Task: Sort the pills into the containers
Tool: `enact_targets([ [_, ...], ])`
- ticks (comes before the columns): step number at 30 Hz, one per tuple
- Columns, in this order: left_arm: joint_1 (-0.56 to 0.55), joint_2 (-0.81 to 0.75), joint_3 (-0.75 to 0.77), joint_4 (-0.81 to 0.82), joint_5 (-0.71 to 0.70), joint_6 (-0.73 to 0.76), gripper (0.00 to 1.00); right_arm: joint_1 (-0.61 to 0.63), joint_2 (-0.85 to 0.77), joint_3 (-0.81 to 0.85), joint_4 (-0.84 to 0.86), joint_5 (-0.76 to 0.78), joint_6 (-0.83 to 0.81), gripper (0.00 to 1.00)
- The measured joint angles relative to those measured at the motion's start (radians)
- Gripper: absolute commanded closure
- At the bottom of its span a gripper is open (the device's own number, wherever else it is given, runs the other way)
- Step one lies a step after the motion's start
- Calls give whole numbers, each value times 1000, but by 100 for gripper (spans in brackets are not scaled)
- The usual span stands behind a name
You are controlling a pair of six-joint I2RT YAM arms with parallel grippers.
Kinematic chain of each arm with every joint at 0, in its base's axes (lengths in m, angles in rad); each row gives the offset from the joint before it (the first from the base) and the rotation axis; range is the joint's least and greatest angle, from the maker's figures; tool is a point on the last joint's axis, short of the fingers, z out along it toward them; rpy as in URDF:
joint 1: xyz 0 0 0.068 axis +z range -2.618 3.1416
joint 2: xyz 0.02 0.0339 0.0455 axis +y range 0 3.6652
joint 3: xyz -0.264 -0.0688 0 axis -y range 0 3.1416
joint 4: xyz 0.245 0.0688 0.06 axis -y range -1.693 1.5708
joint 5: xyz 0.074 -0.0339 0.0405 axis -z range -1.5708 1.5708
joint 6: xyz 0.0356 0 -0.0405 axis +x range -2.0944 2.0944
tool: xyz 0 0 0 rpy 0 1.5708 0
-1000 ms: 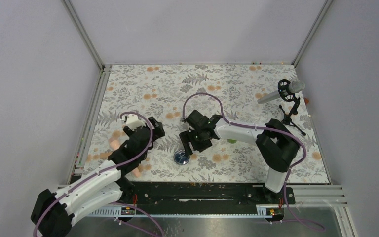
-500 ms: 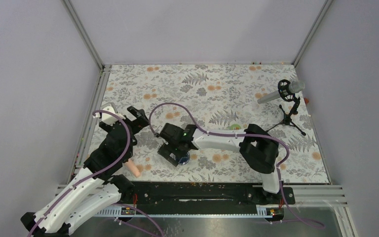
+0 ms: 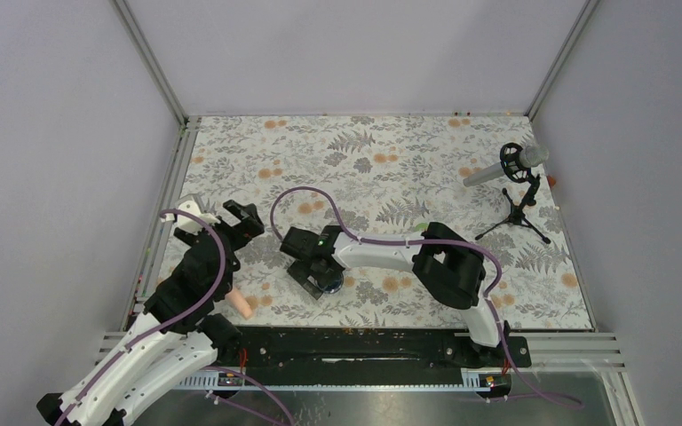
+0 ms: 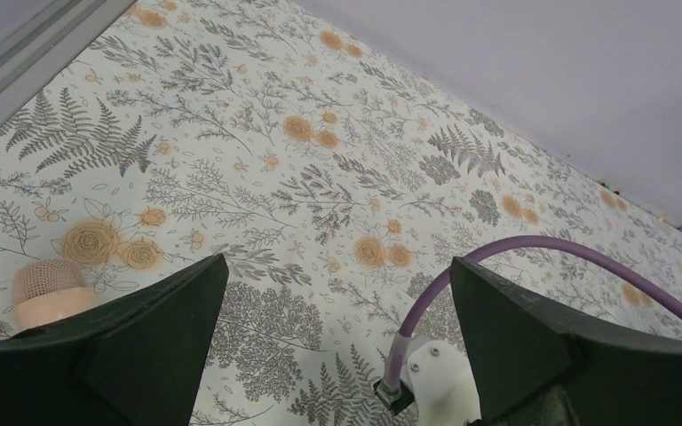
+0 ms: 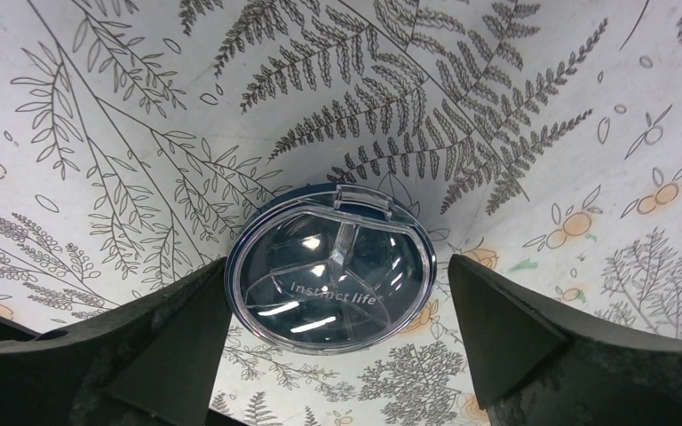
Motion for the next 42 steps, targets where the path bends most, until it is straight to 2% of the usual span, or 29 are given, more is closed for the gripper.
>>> enact_targets([
  [5,0,2,-5,0,38,2,3,-2,29,51,-77,-1,75,32],
  [8,0,12,-8,0,66,5,3,-15,36,70,-117,-16,129,40],
  [12,1,23,-21,5,121,18,5,-91,25,64,-131,-95,211,40],
  [17,2,36,-71,72,298,70,15,-264,-72,23,-104,-265,352,41],
  [24,2,75,-175,254,607,63,26,-452,-247,-89,109,-499,636,42],
  [30,2,195,-261,459,784,-4,33,-480,-277,-161,286,-619,849,42],
  [33,2,261,-261,528,833,-22,44,-481,-277,-171,350,-666,928,42],
  [37,2,314,-260,577,864,-41,52,-484,-277,-172,411,-709,990,43],
  [42,2,305,-260,600,858,-51,59,-493,-277,-174,457,-739,1030,47],
])
